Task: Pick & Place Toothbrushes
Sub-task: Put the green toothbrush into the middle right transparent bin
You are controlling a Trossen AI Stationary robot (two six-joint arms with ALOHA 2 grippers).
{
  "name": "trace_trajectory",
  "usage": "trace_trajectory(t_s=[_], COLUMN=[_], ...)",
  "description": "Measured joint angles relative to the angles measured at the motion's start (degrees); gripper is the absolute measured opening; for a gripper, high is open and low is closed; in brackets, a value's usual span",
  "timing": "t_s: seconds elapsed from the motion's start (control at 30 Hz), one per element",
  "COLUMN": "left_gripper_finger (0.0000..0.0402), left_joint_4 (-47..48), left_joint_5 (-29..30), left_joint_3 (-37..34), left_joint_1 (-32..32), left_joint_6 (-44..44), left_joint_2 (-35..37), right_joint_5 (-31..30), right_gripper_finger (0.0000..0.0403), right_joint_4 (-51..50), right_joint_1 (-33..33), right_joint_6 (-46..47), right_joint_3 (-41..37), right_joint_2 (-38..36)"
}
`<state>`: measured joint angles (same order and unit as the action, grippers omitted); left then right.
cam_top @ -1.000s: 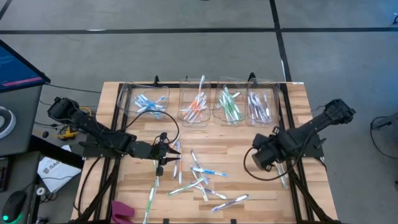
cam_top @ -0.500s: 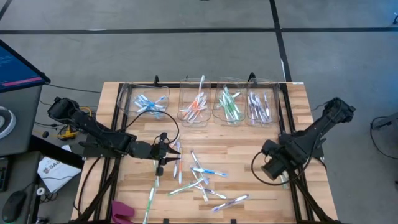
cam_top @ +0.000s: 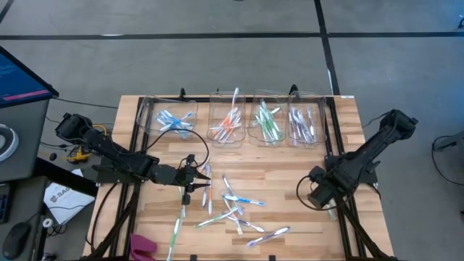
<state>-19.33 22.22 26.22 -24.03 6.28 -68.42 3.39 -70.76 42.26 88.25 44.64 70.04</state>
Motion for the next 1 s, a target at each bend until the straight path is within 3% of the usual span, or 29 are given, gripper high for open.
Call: trace_trajectory(t_s=[0.23,0.5,1.0], left_gripper_finger=[0.0086,0.0086,0.0086], left_joint_4=[-0.02,-0.02,-0.02], left_joint_5=[0.00,0.00,-0.01], left_joint_3=[0.00,0.00,0.00], left_joint_1=[0.00,0.00,-0.01], left_joint_6=[0.00,0.00,0.00], left_joint_2=[0.00,0.00,0.00], right_joint_5=[1.54,4.64,5.89], right_gripper_finger=[0.0210,0.0210,0.0210], right_joint_4=[9.06,12.05,25.90], right_joint_1=[0.09,-0.33,-0.47], right_joint_6=[3.33,7.65,9.33], right_joint_3=[-5.19,-9.64,-18.33], right_joint_2=[0.11,0.44,0.25])
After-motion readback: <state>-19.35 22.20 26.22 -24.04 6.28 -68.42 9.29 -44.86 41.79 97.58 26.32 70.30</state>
